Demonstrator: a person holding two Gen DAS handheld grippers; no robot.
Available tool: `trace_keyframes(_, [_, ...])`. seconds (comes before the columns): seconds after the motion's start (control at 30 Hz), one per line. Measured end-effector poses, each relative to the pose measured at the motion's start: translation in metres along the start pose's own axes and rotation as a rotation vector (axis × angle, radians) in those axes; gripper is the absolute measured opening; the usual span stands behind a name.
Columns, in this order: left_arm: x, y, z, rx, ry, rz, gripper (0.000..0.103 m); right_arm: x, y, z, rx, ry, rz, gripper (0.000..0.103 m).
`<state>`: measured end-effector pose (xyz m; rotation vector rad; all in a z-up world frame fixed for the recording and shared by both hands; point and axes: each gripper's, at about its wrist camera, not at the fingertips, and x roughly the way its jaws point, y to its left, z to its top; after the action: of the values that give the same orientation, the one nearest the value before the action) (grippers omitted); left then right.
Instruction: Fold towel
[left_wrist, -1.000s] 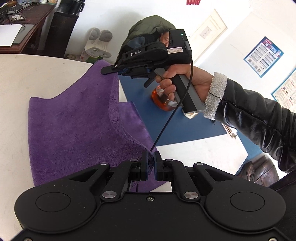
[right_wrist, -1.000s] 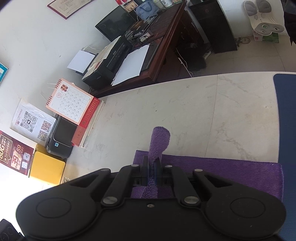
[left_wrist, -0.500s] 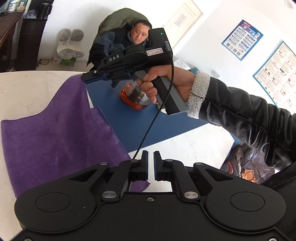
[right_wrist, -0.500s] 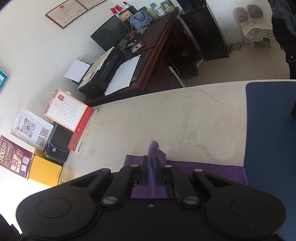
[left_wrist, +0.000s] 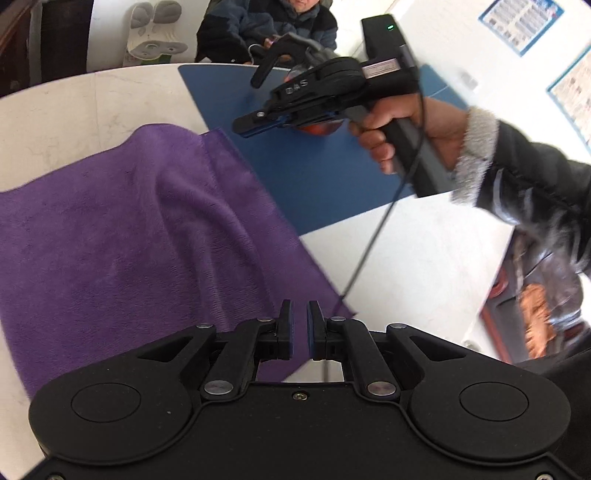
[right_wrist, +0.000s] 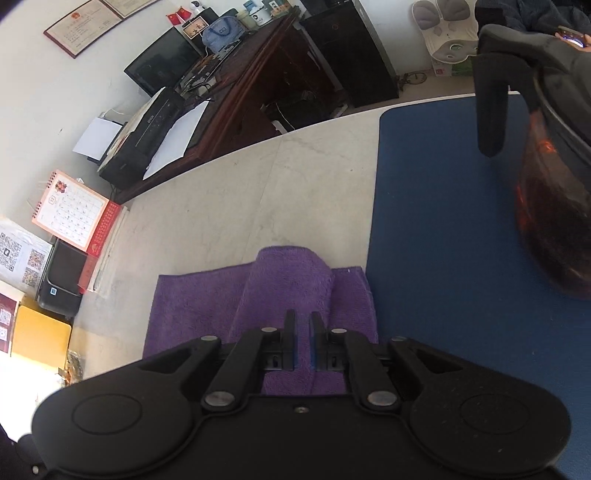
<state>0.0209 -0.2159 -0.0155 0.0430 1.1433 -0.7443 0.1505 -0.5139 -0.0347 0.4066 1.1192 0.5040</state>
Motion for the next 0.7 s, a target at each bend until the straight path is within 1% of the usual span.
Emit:
trace_keyframes(0.03, [0.006, -0.004, -0.002, 0.046, 0.014, 0.037, 0.013, -0.006, 0.001, -0.010, -0.003, -0.013, 0.000, 0.011])
trace_keyframes(0.07, [0.012, -0.009, -0.005, 0.095, 0.028, 0.069, 0.018, -0.012, 0.001, -0.021, -0.005, -0.023, -0.002, 0.019])
trace_keyframes(0.1, [0.018, -0.014, -0.010, 0.149, 0.042, 0.088, 0.020, -0.019, 0.003, -0.030, -0.013, -0.040, -0.008, 0.024])
trace_keyframes(0.13, [0.024, -0.021, -0.015, 0.196, 0.050, 0.092, 0.024, -0.028, 0.006, -0.044, -0.029, -0.063, -0.017, 0.033])
trace_keyframes(0.17, [0.030, -0.028, -0.017, 0.230, 0.054, 0.092, 0.029, -0.036, 0.008, -0.057, -0.047, -0.078, -0.025, 0.037])
trace_keyframes(0.23, [0.039, -0.038, -0.019, 0.285, 0.050, 0.106, 0.033, -0.046, 0.010, -0.077, -0.053, -0.090, -0.045, 0.038])
trace_keyframes(0.3, [0.051, -0.054, -0.025, 0.398, 0.027, 0.163, 0.033, -0.051, 0.010, -0.092, -0.038, -0.093, -0.053, 0.039])
trace_keyframes(0.4, [0.072, -0.070, -0.033, 0.537, 0.003, 0.253, 0.033, -0.053, 0.008, -0.109, -0.001, -0.096, -0.040, 0.041])
trace_keyframes(0.47, [0.086, -0.074, -0.036, 0.568, 0.017, 0.276, 0.033, -0.053, 0.006, -0.114, 0.010, -0.103, -0.034, 0.041])
trace_keyframes(0.53, [0.095, -0.075, -0.036, 0.569, 0.033, 0.276, 0.033, -0.054, 0.003, -0.116, 0.026, -0.114, -0.025, 0.041])
trace_keyframes(0.6, [0.101, -0.074, -0.037, 0.552, 0.043, 0.274, 0.031, -0.056, 0.001, -0.116, 0.031, -0.123, -0.024, 0.041])
trace_keyframes(0.67, [0.105, -0.069, -0.036, 0.524, 0.046, 0.267, 0.020, -0.058, -0.001, -0.115, 0.032, -0.129, -0.025, 0.041])
trace_keyframes(0.7, [0.105, -0.067, -0.035, 0.508, 0.047, 0.259, 0.019, -0.058, -0.001, -0.114, 0.033, -0.132, -0.027, 0.041])
